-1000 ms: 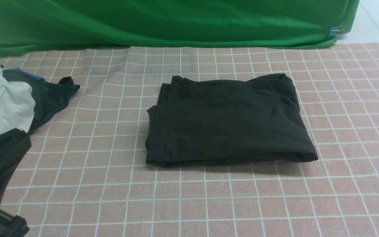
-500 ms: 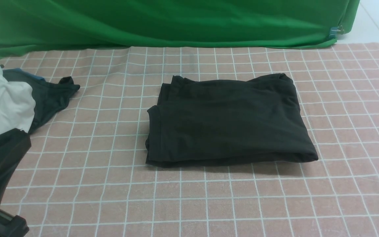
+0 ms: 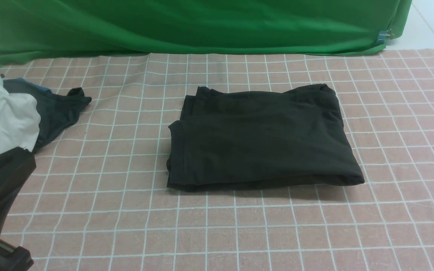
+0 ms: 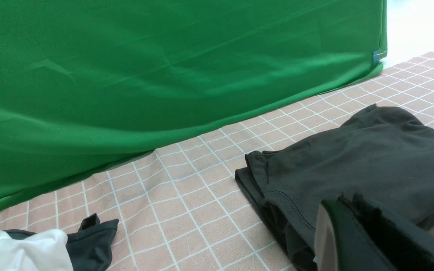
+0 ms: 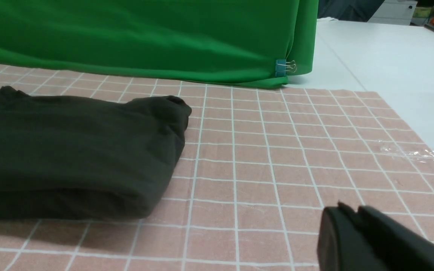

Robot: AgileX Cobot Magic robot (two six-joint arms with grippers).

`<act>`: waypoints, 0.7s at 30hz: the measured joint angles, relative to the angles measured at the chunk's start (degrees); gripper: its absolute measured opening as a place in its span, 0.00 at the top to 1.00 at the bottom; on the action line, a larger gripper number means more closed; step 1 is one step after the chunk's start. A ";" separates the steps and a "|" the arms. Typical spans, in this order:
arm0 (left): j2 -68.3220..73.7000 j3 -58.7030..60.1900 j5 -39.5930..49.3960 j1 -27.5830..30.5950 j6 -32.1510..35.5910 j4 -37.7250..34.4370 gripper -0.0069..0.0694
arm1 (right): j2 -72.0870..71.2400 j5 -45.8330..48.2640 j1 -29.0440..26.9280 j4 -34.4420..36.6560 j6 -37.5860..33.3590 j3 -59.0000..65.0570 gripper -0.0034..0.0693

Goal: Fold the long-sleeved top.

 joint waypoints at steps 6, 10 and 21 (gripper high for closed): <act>0.00 0.00 0.00 0.00 0.00 0.00 0.89 | 0.00 0.00 0.00 0.00 0.00 0.00 0.82; 0.00 0.00 0.00 0.00 0.00 0.00 0.89 | 0.00 0.00 0.00 0.00 0.00 0.00 0.80; 0.00 0.00 0.00 0.00 0.00 0.00 0.89 | 0.00 0.00 0.00 0.00 0.00 0.00 0.75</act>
